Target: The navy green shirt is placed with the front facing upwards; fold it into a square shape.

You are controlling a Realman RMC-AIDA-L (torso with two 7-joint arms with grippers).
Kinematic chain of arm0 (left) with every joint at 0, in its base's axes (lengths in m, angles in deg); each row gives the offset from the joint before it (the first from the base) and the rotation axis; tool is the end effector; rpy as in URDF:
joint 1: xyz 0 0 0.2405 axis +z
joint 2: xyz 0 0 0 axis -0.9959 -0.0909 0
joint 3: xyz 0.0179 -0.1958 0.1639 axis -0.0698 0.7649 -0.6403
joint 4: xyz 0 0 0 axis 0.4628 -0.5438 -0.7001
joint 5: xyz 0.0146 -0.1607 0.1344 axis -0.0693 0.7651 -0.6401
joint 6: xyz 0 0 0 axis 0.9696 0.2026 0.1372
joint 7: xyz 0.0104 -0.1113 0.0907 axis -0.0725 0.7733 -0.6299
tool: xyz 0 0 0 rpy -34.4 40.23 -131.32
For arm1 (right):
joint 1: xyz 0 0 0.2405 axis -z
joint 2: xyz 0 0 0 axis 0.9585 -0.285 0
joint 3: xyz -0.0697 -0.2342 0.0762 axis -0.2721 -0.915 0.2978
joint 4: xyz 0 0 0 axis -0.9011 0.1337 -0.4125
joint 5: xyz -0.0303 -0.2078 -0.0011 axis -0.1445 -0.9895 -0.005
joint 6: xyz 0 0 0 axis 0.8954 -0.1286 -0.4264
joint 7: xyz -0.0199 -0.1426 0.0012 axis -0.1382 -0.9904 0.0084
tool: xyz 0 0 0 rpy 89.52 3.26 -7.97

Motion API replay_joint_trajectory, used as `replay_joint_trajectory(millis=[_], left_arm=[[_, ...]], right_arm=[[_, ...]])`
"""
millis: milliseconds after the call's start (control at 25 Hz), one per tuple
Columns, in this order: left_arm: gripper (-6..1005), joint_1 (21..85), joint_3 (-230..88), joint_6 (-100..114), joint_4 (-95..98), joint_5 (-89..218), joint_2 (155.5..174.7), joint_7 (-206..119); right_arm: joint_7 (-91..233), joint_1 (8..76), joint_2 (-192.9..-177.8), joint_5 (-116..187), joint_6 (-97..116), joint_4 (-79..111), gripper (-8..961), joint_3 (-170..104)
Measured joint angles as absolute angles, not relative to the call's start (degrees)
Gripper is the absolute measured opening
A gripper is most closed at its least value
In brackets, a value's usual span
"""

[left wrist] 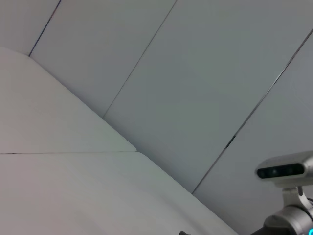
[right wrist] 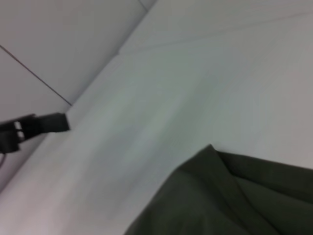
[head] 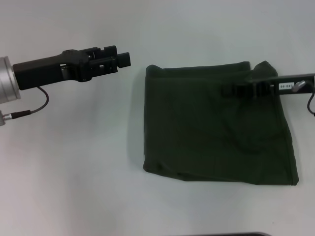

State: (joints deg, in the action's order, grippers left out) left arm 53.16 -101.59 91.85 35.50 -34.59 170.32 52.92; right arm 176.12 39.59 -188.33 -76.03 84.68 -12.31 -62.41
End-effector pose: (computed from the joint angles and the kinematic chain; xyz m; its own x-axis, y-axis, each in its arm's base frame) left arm -0.2440 0.3316 -0.0001 0.5327 0.5759 0.6202 0.6668 -0.7368 0.1114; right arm 0.2888 0.3403 -0.0008 0.5016 -0.7745 -0.3855 -0.8372 -0.5469 0.0094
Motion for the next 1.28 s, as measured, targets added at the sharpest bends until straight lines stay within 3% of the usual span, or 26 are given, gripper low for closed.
replay_joint_trajectory(millis=[920, 1280], left_arm=[[692, 53.6, -101.2, 91.8, 35.5, -34.6, 170.14, 52.9], [693, 53.5, -101.1, 91.8, 35.5, -34.6, 170.00, 53.0]], right_arm=[[174.1, 40.4, -189.61, -72.4, 76.2, -11.4, 23, -66.4], [170.0, 41.5, -188.93, -61.9, 82.3, -14.0, 37, -63.6]])
